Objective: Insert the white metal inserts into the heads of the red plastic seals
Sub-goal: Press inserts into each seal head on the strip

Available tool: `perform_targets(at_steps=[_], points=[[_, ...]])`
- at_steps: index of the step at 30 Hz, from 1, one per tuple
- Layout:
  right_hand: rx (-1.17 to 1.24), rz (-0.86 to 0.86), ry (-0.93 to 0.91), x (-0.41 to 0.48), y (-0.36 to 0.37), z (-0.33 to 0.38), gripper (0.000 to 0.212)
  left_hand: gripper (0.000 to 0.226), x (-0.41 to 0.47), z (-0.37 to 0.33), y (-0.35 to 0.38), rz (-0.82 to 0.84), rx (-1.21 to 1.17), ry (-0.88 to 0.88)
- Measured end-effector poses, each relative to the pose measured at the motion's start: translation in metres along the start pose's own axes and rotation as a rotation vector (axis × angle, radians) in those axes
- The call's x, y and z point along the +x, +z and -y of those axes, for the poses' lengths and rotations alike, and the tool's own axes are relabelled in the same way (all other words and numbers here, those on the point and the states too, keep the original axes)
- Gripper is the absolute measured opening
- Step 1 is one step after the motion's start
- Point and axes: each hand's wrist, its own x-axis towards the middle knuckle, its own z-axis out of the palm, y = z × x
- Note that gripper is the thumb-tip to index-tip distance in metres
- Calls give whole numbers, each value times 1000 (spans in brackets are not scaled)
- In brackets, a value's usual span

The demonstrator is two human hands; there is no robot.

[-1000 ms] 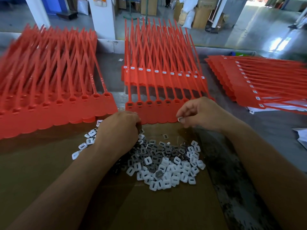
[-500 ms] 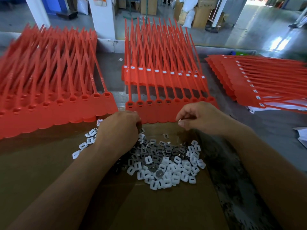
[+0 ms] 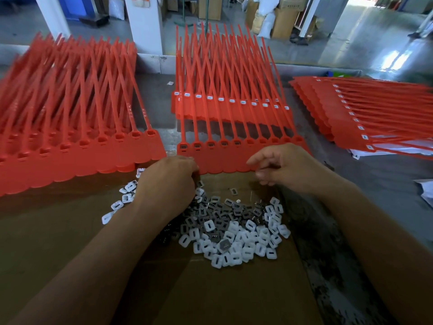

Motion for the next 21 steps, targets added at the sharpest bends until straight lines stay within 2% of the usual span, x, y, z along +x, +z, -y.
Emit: perform_targets(at_steps=[5, 9, 12, 21], points=[[-66, -13, 28, -3, -4, 1, 35, 32, 0, 0, 0, 2, 9, -2], [-94, -47, 33, -4, -4, 2, 25, 33, 0, 0, 0, 6, 14, -2], [-22, -42, 35, -6, -4, 2, 20, 33, 0, 0, 0, 9, 11, -4], [-41, -263, 1, 19, -8, -4, 14, 33, 0, -1, 0, 8, 8, -13]])
